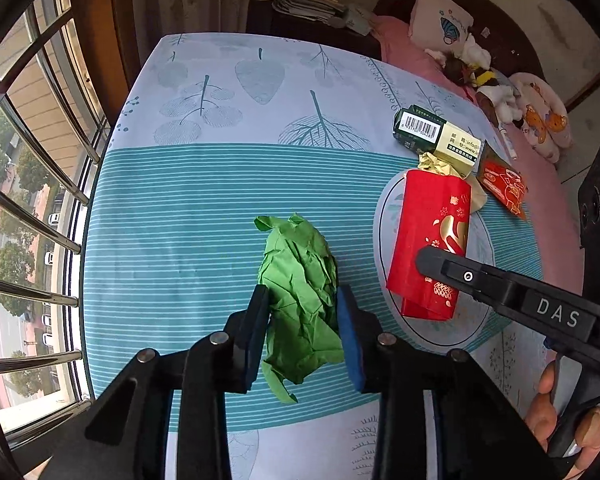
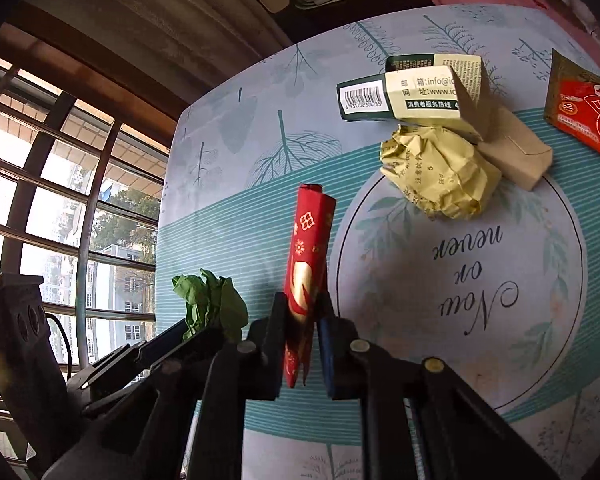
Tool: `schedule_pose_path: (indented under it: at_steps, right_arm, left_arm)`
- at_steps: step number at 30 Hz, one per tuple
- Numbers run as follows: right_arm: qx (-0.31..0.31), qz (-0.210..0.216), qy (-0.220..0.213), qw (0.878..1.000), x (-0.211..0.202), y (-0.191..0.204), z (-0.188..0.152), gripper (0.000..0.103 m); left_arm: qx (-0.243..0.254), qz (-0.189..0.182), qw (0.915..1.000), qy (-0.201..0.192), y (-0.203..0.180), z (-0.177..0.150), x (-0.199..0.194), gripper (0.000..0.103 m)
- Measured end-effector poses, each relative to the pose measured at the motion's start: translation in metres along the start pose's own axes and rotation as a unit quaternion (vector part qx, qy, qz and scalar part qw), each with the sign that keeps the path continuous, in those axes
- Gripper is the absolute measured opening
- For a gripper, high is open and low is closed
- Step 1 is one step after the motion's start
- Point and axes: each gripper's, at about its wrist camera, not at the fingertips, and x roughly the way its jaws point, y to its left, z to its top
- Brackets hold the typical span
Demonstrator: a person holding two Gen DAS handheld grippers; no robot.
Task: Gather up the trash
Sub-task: 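Carry the green paper and red packet down over the bin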
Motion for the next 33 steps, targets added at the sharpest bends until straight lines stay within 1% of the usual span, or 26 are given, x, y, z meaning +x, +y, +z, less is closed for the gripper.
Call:
schedule_pose_path:
  at_steps: [4,10,16,22,28,31,33]
  right_arm:
    - [-0.016,0.000,-0.015,1.000,-0.026,-0.004,-0.025,0.014]
    - [-0.037,0.014,-0.012,0.999,-0.063,-0.021,-0.076,0.014]
    - [-0.073,0.027,-0.004,0.997,-0.101,-0.039,-0.137,0.014]
    - [-0.115,0.037,-0.014,0.993,-0.149,-0.061,-0.200,0.014]
    - [-0.152,0.046,-0.013,0.987,-0.192,-0.084,-0.260,0.014]
    - [-0.165,0.047,-0.008,0.985,-0.207,-0.094,-0.289,0.014]
    - [-0.163,0.051,0.003,0.985,-0.212,-0.102,-0.306,0.014]
  left_arm:
    - [0.007,0.004,0.9998,-0.018,-0.012,-0.023,-0.027,0.032]
    - [0.018,0.019,0.9983,-0.053,-0.041,-0.074,-0.076,0.032]
    - [0.009,0.030,0.9957,-0.087,-0.076,-0.147,-0.124,0.032]
    - [0.001,0.050,0.9924,-0.112,-0.115,-0.236,-0.153,0.032]
    - [-0.027,0.058,0.9911,-0.116,-0.147,-0.317,-0.169,0.032]
    - [-0.027,0.066,0.9910,-0.113,-0.161,-0.348,-0.174,0.032]
    - [-0.029,0.068,0.9915,-0.107,-0.168,-0.366,-0.175,0.032]
